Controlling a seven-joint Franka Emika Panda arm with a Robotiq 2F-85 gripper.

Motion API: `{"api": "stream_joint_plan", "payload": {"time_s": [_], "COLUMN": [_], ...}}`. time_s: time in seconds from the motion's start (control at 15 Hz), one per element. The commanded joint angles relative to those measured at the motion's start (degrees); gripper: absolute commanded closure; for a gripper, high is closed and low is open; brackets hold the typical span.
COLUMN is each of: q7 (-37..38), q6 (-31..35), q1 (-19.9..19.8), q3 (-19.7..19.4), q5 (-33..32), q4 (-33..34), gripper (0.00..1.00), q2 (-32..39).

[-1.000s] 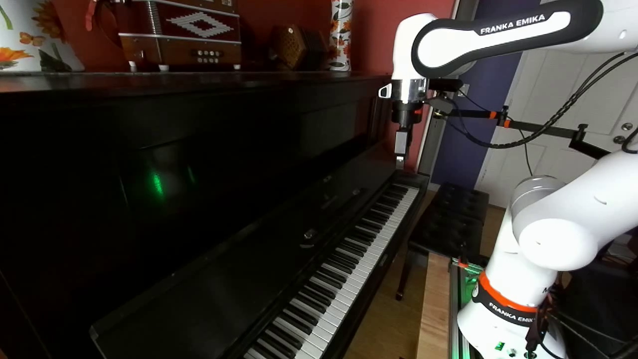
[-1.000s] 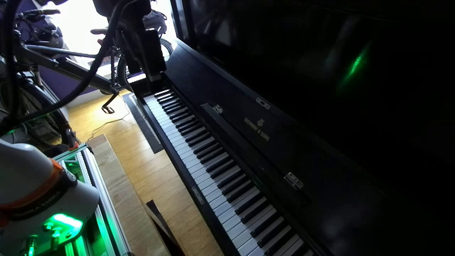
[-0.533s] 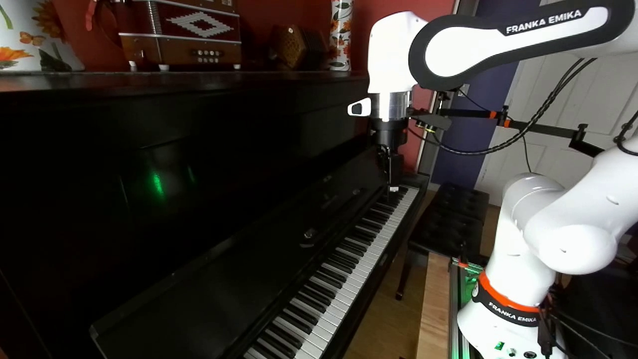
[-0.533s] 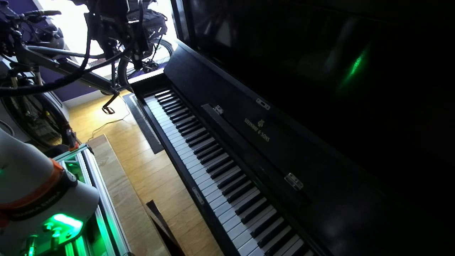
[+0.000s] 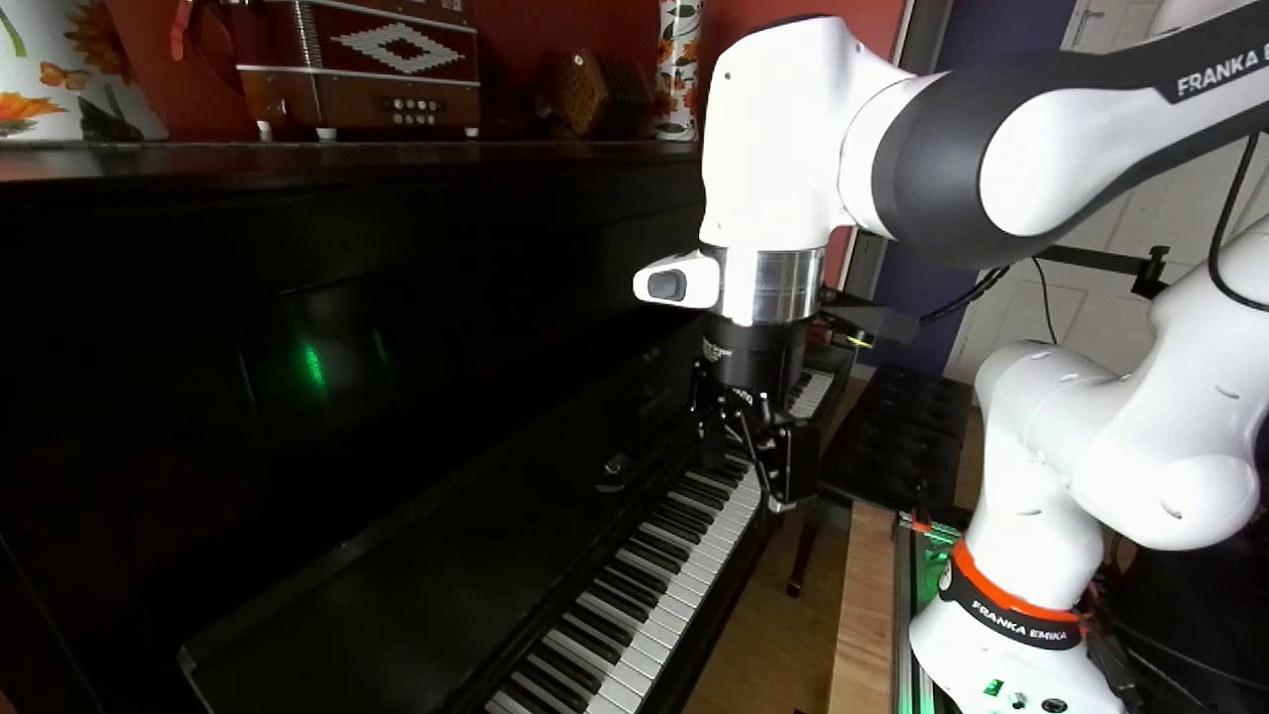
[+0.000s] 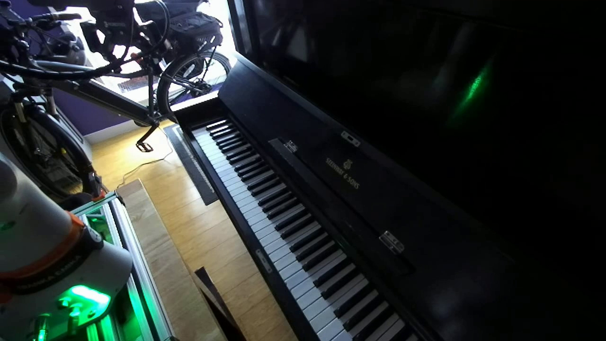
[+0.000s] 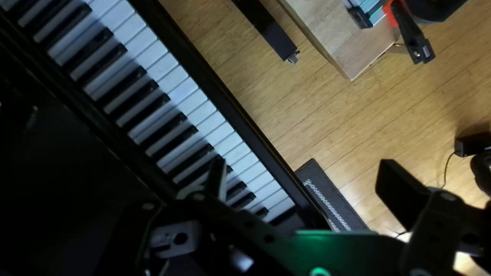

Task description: Push down on the first black piano key

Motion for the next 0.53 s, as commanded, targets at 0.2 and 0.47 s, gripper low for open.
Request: {"api": "stream_joint_plan", "payload": {"time_s": [0.2,0.47], "q7": [-0.6,-0.6], "q6": [7.3,7.6], "q1": [4.3,4.3], "q3": [4.2,4.4], "q5": [0.5,0.5], "q4": [2.6,3.2], "gripper": [0.00,0.00], "q2": [6.7,7.7]}}
